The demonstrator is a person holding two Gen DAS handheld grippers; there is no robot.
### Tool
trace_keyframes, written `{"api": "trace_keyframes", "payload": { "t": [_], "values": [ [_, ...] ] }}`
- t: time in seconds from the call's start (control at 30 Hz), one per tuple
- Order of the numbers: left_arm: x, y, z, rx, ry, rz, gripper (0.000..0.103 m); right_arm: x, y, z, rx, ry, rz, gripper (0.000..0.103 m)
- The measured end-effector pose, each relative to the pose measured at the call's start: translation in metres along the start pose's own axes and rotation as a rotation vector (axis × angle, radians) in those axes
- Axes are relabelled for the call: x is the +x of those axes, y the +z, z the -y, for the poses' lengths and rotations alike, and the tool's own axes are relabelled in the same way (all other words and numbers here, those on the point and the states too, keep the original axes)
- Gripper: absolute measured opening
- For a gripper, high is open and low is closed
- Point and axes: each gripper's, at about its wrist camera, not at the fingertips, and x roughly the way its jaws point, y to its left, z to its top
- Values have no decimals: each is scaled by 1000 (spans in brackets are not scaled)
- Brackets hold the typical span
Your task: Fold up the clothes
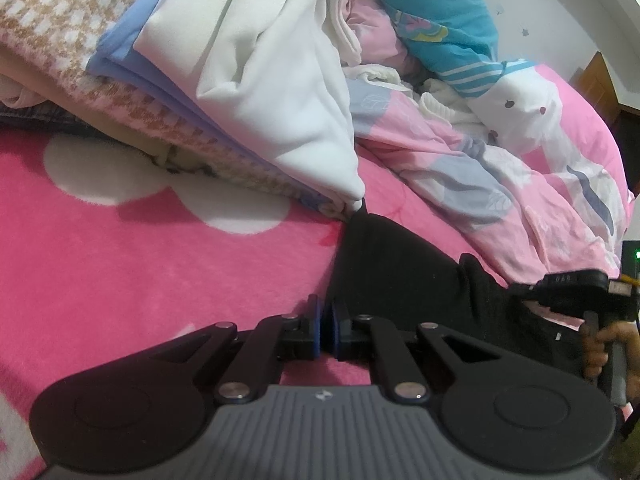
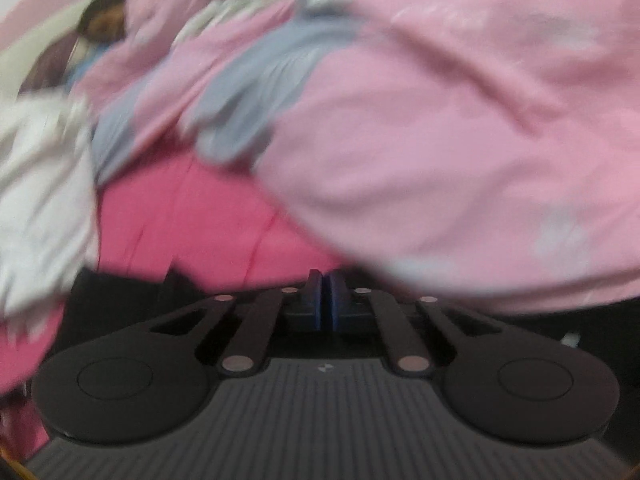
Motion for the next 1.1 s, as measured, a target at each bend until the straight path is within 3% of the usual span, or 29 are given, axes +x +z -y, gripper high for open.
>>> {"api": "trace_keyframes", "payload": {
  "t": [0.07,0.17,0.37,0.73,0.8,0.97,1.1],
  "values": [
    [0,0,0,-1,0,0,8,-8,5,6,59,-15,32,4],
    [0,0,0,-2,0,0,8,-24,6,1,60,32,51,7],
    [0,-1,1,4,4,2,8,-31,0,-18,50,117,-58,8],
    [-3,-2,0,0,0,13,7,4,2,-129,-121,280,-167,9],
    [-2,-1,-2,-8,-4,12,7,11,0,-153,-211,302,-180,15],
    [-2,-1,-2,-10,-7,11,7,25,-19,-218,-606,243,-137,34],
    [-1,-2,-1,-7,-9,9,7,45,-23,-235,-717,255,-133,43]
  ]
}}
